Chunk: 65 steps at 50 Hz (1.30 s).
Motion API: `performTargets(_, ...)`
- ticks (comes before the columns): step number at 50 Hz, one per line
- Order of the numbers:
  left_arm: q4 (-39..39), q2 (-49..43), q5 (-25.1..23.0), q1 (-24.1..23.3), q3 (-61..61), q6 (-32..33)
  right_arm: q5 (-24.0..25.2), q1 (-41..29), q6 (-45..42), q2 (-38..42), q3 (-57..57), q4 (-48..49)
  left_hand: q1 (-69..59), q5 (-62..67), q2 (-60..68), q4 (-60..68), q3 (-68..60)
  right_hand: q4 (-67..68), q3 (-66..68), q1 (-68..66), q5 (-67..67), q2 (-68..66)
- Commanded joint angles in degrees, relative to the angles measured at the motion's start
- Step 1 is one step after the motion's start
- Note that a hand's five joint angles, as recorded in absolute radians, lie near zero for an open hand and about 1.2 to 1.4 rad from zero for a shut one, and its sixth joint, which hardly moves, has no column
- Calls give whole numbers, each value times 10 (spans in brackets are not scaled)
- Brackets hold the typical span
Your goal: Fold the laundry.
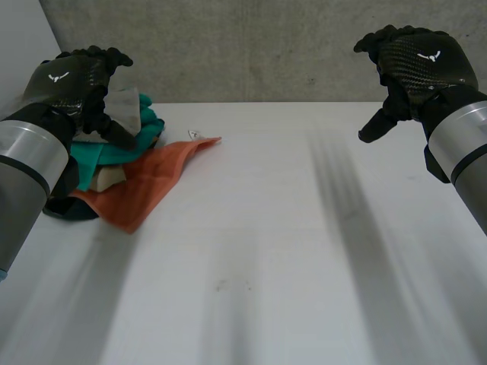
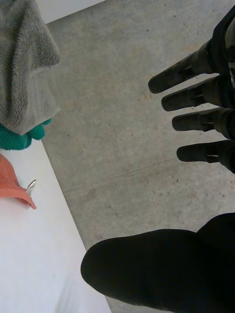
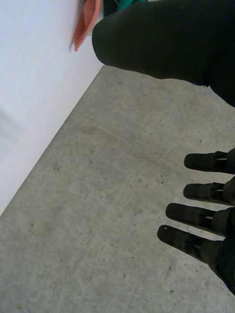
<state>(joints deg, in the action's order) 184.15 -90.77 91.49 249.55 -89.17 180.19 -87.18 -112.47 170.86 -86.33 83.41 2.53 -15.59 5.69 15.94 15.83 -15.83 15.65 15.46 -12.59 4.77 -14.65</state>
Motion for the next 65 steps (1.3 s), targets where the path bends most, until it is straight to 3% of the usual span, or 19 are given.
performTargets(1, 1, 1, 0, 0, -1, 0, 0, -1, 0, -1, 0, 0, 56, -57, -59, -58, 58, -56, -55, 26, -48, 46)
performTargets(17, 29, 0, 0, -5, 0, 23, 2, 2, -1, 0, -1, -1, 54, -55, -57, -56, 56, -56, -55, 26, -48, 46)
performTargets(21, 75, -13, 1, 11, 7, 102, 3, 4, -1, 0, -3, -1, 55, -56, -59, -58, 58, -56, -55, 26, -48, 46)
performTargets(26, 155, -100, -2, 51, 21, 260, 3, 5, -1, -1, -3, -1, 56, -57, -59, -58, 58, -56, -55, 26, -48, 46)
performTargets(30, 190, -165, -3, 93, 53, 351, 4, 5, -2, -1, -3, -1, 56, -57, -59, -58, 58, -56, -55, 26, -48, 46)
performTargets(33, 195, -240, -5, 118, 100, 382, 5, 5, -2, -1, -3, -1, 54, -55, -57, -56, 56, -56, -55, 26, -48, 46)
performTargets(40, 189, -369, -23, 152, 219, 395, 5, 5, -2, 4, -2, -2, 32, -33, -35, -34, 34, -56, -55, 26, -48, 46)
performTargets(43, 189, -407, -26, 172, 258, 396, 6, 5, -3, 5, -2, -2, -37, 36, 33, 34, -34, -56, -55, 26, -48, 46)
performTargets(44, 189, -413, -27, 174, 264, 396, 6, 5, -3, 5, -1, -2, -87, 86, 83, 85, -85, -56, -55, 26, -48, 46)
performTargets(45, 190, -422, -28, 175, 275, 398, 7, 5, -3, 7, -1, -2, -247, 246, 244, 245, -245, -56, -55, 26, -48, 46)
performTargets(47, 194, -424, -30, 175, 279, 398, 7, 4, -3, 7, -1, -2, -442, 441, 438, 439, -439, -56, -55, 26, -48, 46)
performTargets(51, 198, -421, -40, 171, 282, 398, 8, 5, -4, 9, -1, -2, -644, 643, 640, 641, -641, -56, -55, 26, -48, 46)
performTargets(60, 213, -364, -34, 118, 266, 385, 9, 7, -4, 15, -4, -3, -644, 643, 641, 642, -642, -56, -55, 26, -48, 46)
performTargets(65, 212, -238, -33, 43, 199, 287, 9, 10, -4, 11, -5, -2, -644, 643, 641, 642, -642, -56, -55, 26, -48, 46)
